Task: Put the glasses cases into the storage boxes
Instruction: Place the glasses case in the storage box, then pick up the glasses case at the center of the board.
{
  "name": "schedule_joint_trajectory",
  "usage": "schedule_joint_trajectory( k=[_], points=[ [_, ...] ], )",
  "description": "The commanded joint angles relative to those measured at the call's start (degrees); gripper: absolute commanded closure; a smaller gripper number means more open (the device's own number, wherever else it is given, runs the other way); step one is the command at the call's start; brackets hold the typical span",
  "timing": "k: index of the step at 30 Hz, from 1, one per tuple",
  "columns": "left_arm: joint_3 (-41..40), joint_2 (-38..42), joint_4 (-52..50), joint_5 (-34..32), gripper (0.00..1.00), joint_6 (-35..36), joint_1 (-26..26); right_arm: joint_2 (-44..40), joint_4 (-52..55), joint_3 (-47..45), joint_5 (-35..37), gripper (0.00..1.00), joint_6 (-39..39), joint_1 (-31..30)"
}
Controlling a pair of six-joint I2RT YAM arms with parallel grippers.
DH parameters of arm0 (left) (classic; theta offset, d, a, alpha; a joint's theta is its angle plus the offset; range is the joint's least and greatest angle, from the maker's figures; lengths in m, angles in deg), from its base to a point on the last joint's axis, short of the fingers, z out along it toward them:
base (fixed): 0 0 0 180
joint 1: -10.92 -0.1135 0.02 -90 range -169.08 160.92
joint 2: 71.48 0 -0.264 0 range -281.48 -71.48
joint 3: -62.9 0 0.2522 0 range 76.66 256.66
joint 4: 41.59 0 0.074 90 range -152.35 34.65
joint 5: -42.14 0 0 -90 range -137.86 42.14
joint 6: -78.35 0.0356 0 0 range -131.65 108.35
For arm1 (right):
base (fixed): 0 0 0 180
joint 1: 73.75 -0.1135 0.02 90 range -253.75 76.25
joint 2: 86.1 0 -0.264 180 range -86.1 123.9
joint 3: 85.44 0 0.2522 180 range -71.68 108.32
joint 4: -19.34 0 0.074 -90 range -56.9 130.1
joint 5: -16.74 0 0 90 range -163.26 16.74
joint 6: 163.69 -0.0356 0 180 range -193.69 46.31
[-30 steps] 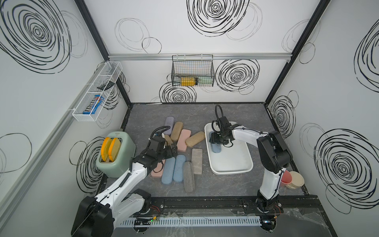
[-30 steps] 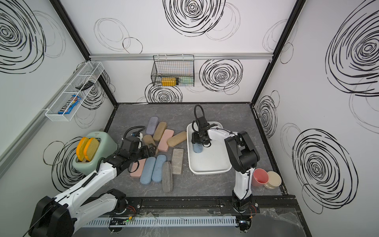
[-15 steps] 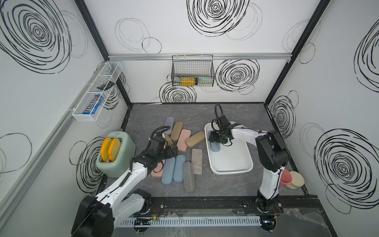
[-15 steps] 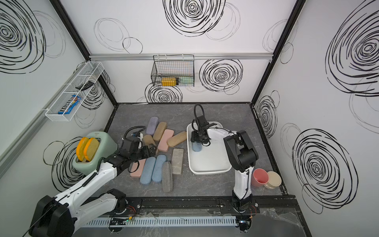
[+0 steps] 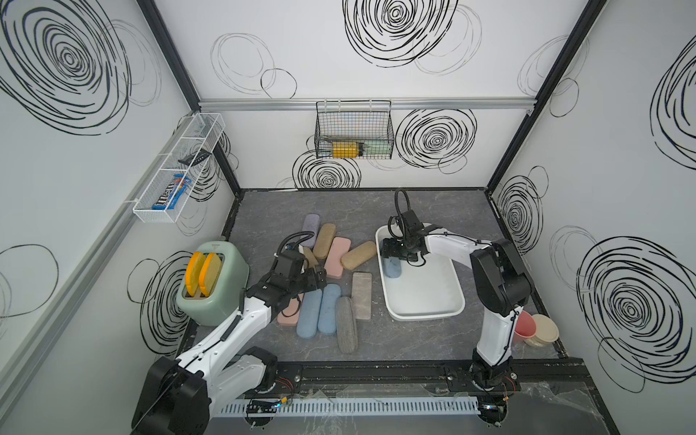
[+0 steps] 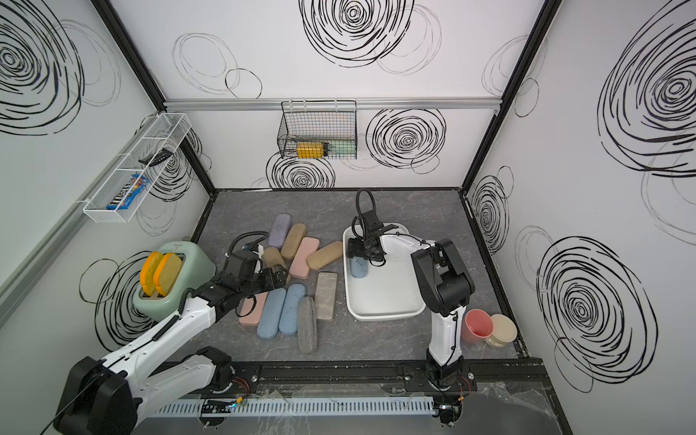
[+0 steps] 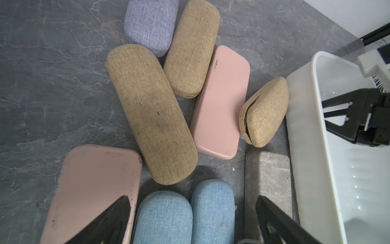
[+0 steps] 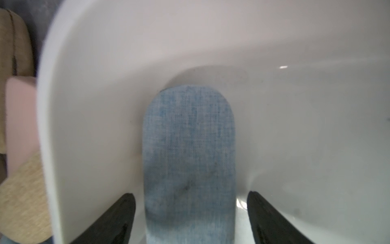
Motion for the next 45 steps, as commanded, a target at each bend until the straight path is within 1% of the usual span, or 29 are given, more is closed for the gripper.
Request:
schedule_joint_trajectory(
  k=[1, 4, 6, 8, 10, 13, 16, 20, 23, 24, 25, 28, 31, 33, 34, 39, 40, 42, 45],
  points=[
    [1.22, -0.24, 0.39, 0.04, 0.04, 0.19, 0.45, -4.9, 2.21, 1.14, 1.99, 0.03, 0.56, -0.86],
    [1.22, 0.0, 0.26, -0.17, 0.04, 0.18, 0.73, -7.64, 3.73, 0.82, 3.52, 0.0, 0.78, -1.44],
    [1.22, 0.17, 0.21, -0.64, 0.04, 0.18, 1.27, -9.98, 4.66, 0.11, 5.13, 0.02, 0.62, -2.0],
    [1.29, 0.4, 0.3, -0.66, 0.04, 0.36, 2.14, -12.57, 6.95, -0.31, 9.91, 0.02, -0.4, -3.08],
    [1.63, 0.71, -0.25, -1.07, 0.04, 0.36, 3.75, -15.67, 10.48, -0.53, 16.93, 0.02, -2.35, -4.94],
    [2.09, 1.84, -1.83, -3.31, 0.04, -0.48, 7.72, -21.28, 14.12, -1.76, 26.6, 0.03, -4.81, -9.74],
    [1.54, 3.3, -3.17, -3.63, 0.04, -3.26, 12.26, -28.8, 13.16, -6.23, 29.78, 0.03, -5.7, -13.97],
    [0.52, 5.14, -4.66, -3.63, 0.04, -7.32, 19.07, -41.84, 3.55, -18.15, 27.0, 0.03, -6.2, -14.47],
    [0.34, 5.76, -6.07, -3.98, 0.04, -9.4, 23.79, -50.5, -3.32, -25.01, 17.74, 0.03, -6.06, -11.94],
    [0.42, 5.83, -6.71, -4.11, 0.04, -10.01, 24.92, -52.11, -5.04, -26.48, 14.47, 0.02, -5.75, -11.21],
    [0.43, 5.87, -7.23, -4.32, 0.04, -10.38, 25.61, -53.31, -5.84, -27.17, 13.04, 0.02, -5.68, -10.75],
    [0.75, 6.0, -7.79, -4.3, 0.04, -10.86, 26.29, -53.24, -5.9, -27.21, 10.96, 0.0, -4.93, -10.24],
    [2.69, 4.71, -9.35, -6.2, 0.04, -9.23, 24.61, -50.86, -5.12, -26.09, 9.16, 0.04, -4.05, -10.29],
    [4.29, 2.96, -10.5, -6.23, 0.04, -7.68, 21.62, -50.05, -5.2, -25.76, 8.52, 0.05, -3.97, -10.28],
    [5.07, 2.24, -11.17, -6.23, 0.04, -7.03, 19.89, -49.95, -5.32, -25.67, 8.39, 0.05, -3.9, -10.38],
    [7.55, -2.02, -10.65, -3.13, 0.04, -2.46, 5.17, -50.16, -5.78, -26.12, 7.87, 0.05, -3.31, -10.37],
    [8.03, -3.16, -10.13, -2.88, 0.04, -1.94, 3.0, -50.09, -5.68, -26.23, 7.87, 0.05, -3.22, -10.33],
    [9.65, -6.66, -9.14, -2.62, 0.04, -1.11, -0.61, -50.18, -5.63, -26.57, 7.91, 0.05, -3.18, -10.33],
    [12.5, -11.97, -7.96, -3.48, 0.04, -0.78, -3.03, -50.71, -5.85, -27.22, 7.66, 0.06, -3.2, -10.33]
  ],
)
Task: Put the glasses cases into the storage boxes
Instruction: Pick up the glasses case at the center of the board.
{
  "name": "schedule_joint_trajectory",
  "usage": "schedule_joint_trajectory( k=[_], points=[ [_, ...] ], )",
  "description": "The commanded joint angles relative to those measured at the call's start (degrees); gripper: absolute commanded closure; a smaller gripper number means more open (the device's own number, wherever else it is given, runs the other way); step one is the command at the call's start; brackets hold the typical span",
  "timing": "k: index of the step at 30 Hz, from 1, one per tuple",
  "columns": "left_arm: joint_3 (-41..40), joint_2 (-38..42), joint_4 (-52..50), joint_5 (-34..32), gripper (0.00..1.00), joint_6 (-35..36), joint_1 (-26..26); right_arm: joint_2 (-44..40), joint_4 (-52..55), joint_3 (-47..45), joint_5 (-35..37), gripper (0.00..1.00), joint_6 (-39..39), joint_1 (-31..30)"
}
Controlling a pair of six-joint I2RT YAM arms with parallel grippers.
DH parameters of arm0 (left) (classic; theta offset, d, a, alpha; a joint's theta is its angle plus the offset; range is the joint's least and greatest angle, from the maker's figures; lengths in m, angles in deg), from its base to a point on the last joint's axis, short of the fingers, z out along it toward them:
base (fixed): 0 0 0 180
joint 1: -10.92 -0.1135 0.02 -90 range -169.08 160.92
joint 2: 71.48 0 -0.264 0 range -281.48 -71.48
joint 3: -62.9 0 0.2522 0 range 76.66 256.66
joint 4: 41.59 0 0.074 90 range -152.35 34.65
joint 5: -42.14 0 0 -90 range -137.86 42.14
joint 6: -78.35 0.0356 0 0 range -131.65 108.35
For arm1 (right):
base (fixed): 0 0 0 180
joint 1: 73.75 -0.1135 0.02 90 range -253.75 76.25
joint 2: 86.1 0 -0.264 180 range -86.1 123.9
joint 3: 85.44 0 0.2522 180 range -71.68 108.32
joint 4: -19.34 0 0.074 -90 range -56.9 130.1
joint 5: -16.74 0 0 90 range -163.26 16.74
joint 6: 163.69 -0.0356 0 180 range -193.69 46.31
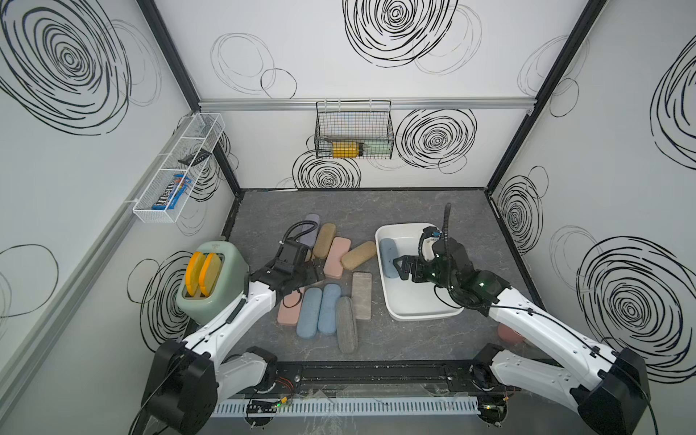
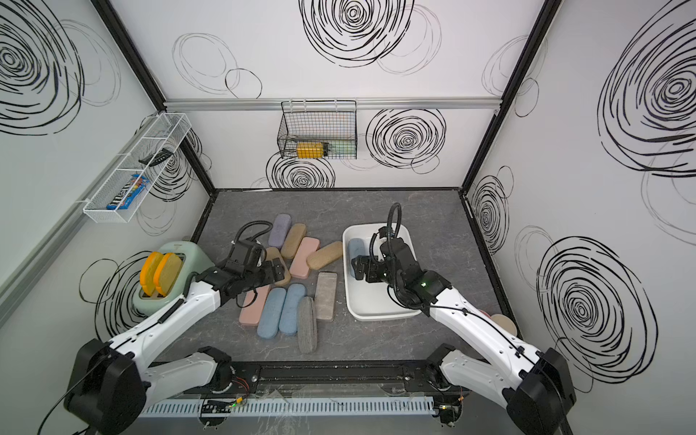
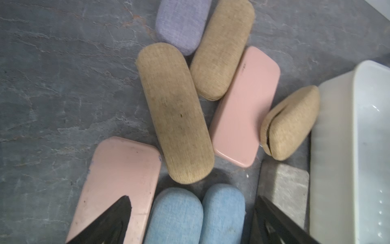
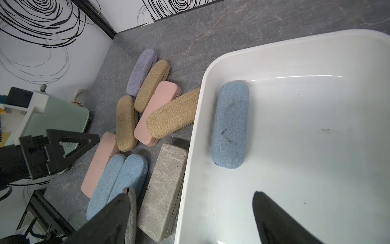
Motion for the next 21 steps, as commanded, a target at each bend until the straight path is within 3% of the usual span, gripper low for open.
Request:
schedule_joint_trajectory(
  k=[1, 21],
  points=[
    [3.69, -4.75, 2.39, 0.1, 0.04, 1.75, -1.97, -1.23, -1.96, -0.49, -0.59, 0.06, 0.49, -0.02],
    [13.84, -25.59, 4.62, -4.95, 0.03, 1.95, -2.53, -2.46, -0.16, -2.17, -0.96, 0.09, 1.82, 0.37]
  ],
)
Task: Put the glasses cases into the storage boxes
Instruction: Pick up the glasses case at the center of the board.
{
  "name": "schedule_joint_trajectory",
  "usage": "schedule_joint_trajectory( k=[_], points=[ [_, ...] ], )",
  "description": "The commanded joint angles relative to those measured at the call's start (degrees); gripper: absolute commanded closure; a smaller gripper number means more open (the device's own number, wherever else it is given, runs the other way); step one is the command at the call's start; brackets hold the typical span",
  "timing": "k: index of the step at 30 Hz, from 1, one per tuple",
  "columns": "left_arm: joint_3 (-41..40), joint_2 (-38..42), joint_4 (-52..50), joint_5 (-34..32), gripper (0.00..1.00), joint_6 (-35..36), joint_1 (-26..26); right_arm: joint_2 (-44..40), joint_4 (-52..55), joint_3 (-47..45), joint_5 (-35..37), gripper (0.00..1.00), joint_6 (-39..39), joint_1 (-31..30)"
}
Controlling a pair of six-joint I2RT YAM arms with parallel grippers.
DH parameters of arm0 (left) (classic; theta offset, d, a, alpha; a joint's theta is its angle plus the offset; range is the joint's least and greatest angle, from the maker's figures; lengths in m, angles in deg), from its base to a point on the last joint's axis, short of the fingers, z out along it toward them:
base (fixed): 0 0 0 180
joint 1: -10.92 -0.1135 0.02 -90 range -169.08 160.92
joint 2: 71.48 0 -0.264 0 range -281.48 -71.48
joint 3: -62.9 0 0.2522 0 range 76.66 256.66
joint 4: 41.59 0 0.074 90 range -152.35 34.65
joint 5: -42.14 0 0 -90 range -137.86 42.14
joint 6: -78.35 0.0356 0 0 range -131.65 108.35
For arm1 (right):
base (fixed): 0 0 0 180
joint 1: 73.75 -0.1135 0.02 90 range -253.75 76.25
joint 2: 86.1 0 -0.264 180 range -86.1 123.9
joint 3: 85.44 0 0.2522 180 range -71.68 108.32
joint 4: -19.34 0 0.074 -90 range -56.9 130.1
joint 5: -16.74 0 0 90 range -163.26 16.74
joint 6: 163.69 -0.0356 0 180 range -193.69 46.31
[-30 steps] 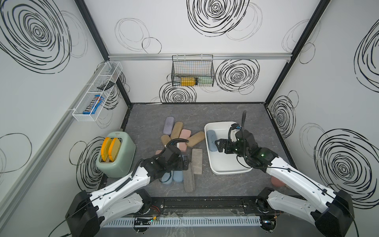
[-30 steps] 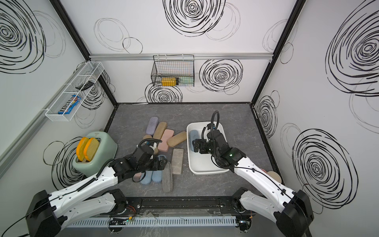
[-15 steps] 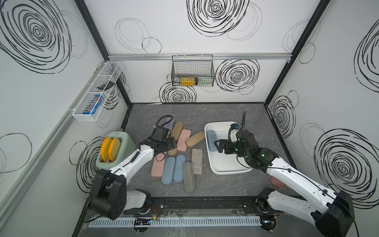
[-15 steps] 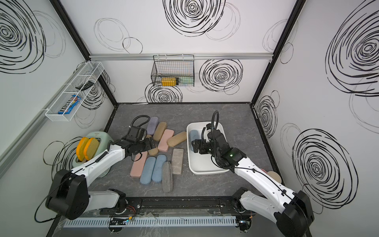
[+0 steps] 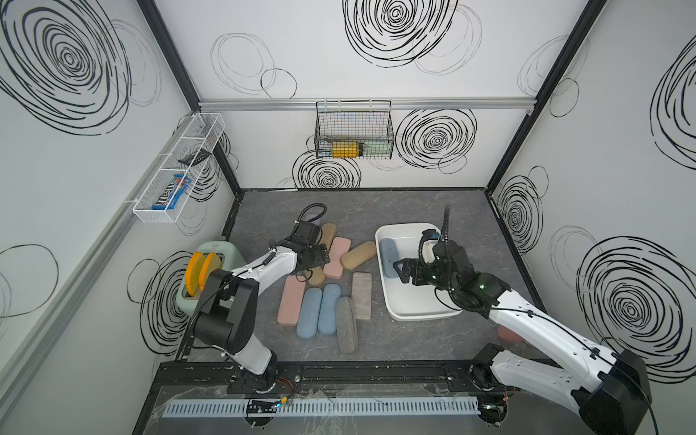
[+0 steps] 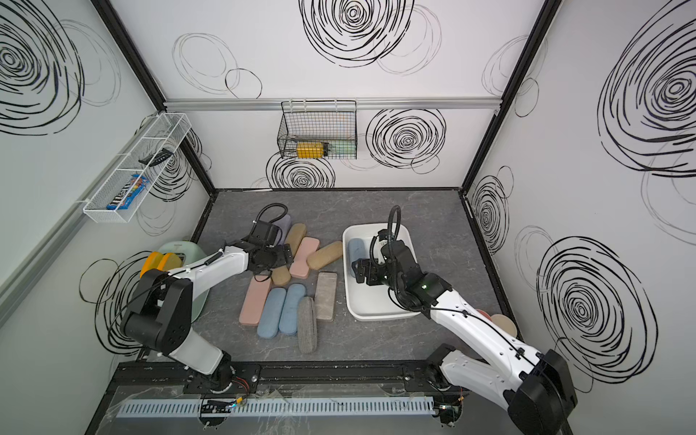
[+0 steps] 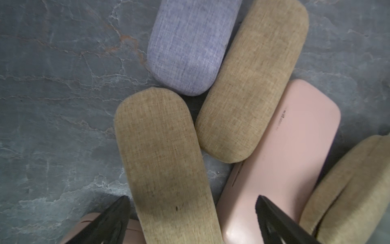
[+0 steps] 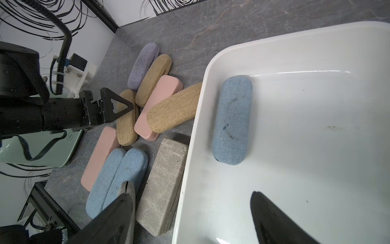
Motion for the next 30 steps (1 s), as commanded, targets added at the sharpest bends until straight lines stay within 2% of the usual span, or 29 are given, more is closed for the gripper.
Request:
schedule_joint_trajectory(
  k=[1, 7, 15, 19, 30],
  points=[
    [1.16, -1.28, 0.4, -1.95, 0.02, 0.42, -0.06, -1.88, 0.84, -0.61, 0.3, 0.08, 0.71, 0.24],
    [0.14, -3.48, 1.87, -1.51, 0.0, -0.45, -1.19, -3.25, 1.32, -1.21, 0.04, 0.09, 0.61, 0.39],
    [-0.67, -7.26, 1.82, -4.06, 0.02, -0.28, -1.22, -5.2, 1.32, -2.1, 0.79, 0.1, 0.1, 1.11],
    [-0.05, -9.29, 1.24, -4.28, 0.06, -0.2, -0.46, -5.0, 1.32, -2.67, 0.46, 0.11, -0.14, 1.48],
    [0.7, -8.52, 0.25, -6.6, 0.19, 0.35, 0.42, -6.57, 1.39, -3.71, -0.46, 0.14, 0.09, 3.29]
  ],
)
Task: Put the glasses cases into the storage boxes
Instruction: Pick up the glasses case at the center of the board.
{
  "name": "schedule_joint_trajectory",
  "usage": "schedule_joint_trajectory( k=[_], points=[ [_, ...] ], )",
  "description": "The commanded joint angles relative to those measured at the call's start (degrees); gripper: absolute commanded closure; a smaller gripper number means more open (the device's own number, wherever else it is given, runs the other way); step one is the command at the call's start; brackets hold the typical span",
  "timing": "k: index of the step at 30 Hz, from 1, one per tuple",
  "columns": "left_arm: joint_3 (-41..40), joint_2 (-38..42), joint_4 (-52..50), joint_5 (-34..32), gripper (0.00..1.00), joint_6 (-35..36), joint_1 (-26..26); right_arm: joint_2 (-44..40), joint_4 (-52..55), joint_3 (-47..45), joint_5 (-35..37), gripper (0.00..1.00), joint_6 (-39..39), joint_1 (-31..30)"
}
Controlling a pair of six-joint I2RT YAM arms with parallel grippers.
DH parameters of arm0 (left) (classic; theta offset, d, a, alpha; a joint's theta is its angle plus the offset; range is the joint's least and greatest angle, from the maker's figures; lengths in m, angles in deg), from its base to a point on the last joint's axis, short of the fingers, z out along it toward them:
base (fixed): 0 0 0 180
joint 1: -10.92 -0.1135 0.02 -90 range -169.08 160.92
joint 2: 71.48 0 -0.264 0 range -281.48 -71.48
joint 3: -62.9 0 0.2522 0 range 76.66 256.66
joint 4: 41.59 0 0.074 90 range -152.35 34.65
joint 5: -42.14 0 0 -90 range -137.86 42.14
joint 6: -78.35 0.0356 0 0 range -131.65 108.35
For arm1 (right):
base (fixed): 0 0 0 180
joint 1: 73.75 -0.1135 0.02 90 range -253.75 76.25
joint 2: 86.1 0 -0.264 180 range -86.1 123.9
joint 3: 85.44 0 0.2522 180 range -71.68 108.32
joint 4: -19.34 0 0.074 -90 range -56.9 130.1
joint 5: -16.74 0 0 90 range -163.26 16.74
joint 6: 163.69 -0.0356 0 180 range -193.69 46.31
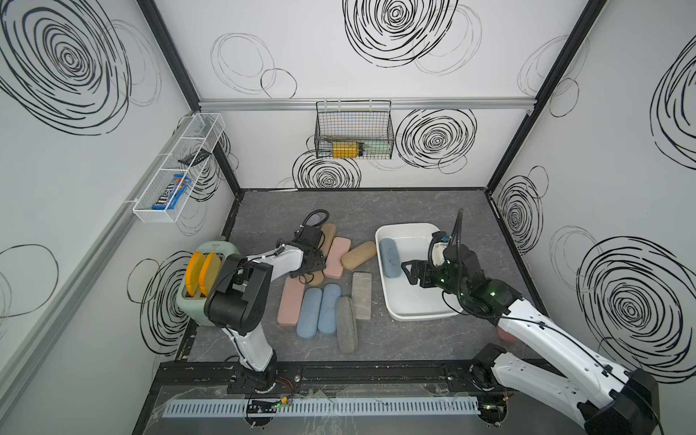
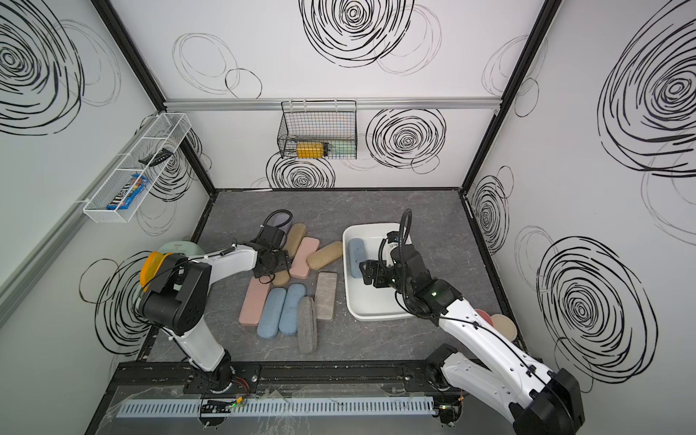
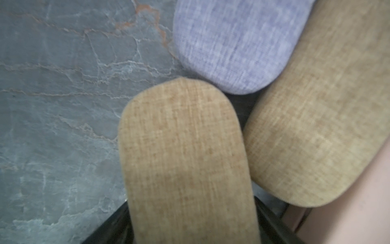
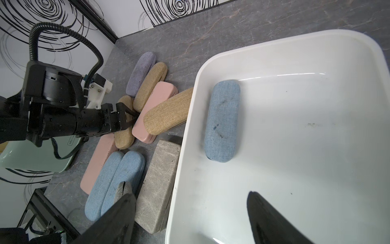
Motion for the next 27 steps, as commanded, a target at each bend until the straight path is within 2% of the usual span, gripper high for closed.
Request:
schedule_joint_trajectory(
  k=[1, 9, 18, 27],
  points=[
    [0.78, -0.71, -1.58, -1.3, 0.19, -0.08, 0.32, -0.57, 0.3, -0.82, -0.64, 0.14, -0.03, 0.98],
    [1.57, 1.51, -2.27, -1.21, 0.29, 0.18, 0.49, -0.24, 0.71, 0.45, -0.83, 0.16, -0.07, 1.36],
    [3.43, 5.5, -4.03, 0.01, 0.33, 0.09, 1.05, -0.87, 2.8, 1.98, 0.16, 0.16, -0.37, 1.63],
    [7.9, 9.59, -7.6, 1.67, 0.38, -0.35, 3.12, -1.77, 5.18, 2.81, -0.8, 0.16, -0.95, 5.94]
  ],
)
